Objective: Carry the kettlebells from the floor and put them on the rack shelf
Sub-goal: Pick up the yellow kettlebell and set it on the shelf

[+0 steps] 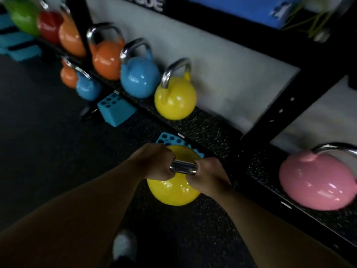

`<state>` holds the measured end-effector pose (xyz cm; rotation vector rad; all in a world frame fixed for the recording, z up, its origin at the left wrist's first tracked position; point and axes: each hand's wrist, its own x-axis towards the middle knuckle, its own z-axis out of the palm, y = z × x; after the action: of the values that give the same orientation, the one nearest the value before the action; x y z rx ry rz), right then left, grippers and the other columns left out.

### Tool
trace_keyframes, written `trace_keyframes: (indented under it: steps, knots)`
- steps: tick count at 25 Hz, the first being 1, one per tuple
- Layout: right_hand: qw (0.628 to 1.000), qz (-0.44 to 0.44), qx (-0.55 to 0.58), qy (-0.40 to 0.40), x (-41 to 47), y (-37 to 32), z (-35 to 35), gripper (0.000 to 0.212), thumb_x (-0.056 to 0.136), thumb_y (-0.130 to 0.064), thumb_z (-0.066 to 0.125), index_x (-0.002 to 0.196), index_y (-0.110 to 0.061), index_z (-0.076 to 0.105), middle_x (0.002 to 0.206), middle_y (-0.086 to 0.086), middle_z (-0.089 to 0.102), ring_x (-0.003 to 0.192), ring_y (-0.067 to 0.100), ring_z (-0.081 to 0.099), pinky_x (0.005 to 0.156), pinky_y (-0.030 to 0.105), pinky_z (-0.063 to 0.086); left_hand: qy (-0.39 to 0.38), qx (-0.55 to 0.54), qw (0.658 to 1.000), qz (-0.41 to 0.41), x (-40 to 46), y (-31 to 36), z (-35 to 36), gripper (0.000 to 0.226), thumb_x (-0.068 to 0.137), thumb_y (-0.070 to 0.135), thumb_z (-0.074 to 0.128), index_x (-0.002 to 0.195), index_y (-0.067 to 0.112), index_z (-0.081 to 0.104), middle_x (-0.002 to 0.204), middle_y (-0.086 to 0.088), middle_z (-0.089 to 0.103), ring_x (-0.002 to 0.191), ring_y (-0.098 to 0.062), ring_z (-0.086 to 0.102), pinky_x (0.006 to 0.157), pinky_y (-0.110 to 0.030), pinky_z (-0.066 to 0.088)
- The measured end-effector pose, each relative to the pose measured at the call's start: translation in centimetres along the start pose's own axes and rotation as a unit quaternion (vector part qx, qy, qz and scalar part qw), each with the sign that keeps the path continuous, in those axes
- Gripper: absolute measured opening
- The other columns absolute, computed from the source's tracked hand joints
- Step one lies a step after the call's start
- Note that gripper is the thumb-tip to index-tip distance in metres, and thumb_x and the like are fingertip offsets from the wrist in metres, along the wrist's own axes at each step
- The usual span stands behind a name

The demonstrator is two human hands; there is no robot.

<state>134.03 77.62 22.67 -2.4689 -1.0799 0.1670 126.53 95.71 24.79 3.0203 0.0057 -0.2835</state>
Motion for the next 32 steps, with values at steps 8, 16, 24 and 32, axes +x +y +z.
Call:
trace_keyframes:
  steps: [8,16,24,32]
  knots:
    - [0.982,0.112,-0.060,0.137,11.2,6.7,-4.6,0.021,0.059,-0.026,0.059,0.067,-0.009,0.068,0.063,0.016,0.068,0.063,0.042,0.065,0.051,0.032,0.045,0.090,0.022,0.986,0.136,16.7,-2.6,-5.5,0.025,0.072,0.040,0.066,0.083,0.017,0.068,0.081,-0.010,0.072,0.073,-0.033,0.066,0.056,-0.030,0.033]
    - [0.960,0.208,-0.013,0.187,17.2,10.6,-5.7,0.006,0.063,-0.022,0.059,0.068,-0.022,0.063,0.058,0.005,0.061,0.056,0.028,0.059,0.048,0.012,0.027,0.142,0.027,0.972,0.188,27.2,-4.0,-7.1,0.022,0.074,0.033,0.068,0.089,0.017,0.068,0.088,-0.011,0.072,0.080,-0.036,0.067,0.058,-0.030,0.033]
    - [0.965,0.221,0.010,0.141,20.3,12.8,-6.6,0.017,0.067,-0.014,0.063,0.070,-0.028,0.053,0.057,-0.001,0.048,0.056,0.023,0.048,0.044,0.015,0.024,0.137,-0.013,0.977,0.164,31.4,-4.4,-6.9,0.022,0.072,0.033,0.068,0.088,0.017,0.068,0.087,-0.012,0.072,0.082,-0.036,0.067,0.059,-0.031,0.035]
    - [0.963,0.231,0.032,0.138,19.8,12.7,-6.3,0.015,0.071,-0.015,0.059,0.075,-0.025,0.050,0.060,-0.001,0.049,0.060,0.026,0.051,0.047,0.023,0.028,0.139,-0.098,0.970,0.171,31.2,-4.6,-6.4,0.015,0.070,0.022,0.073,0.079,0.020,0.061,0.075,-0.010,0.068,0.073,-0.034,0.064,0.057,-0.030,0.032]
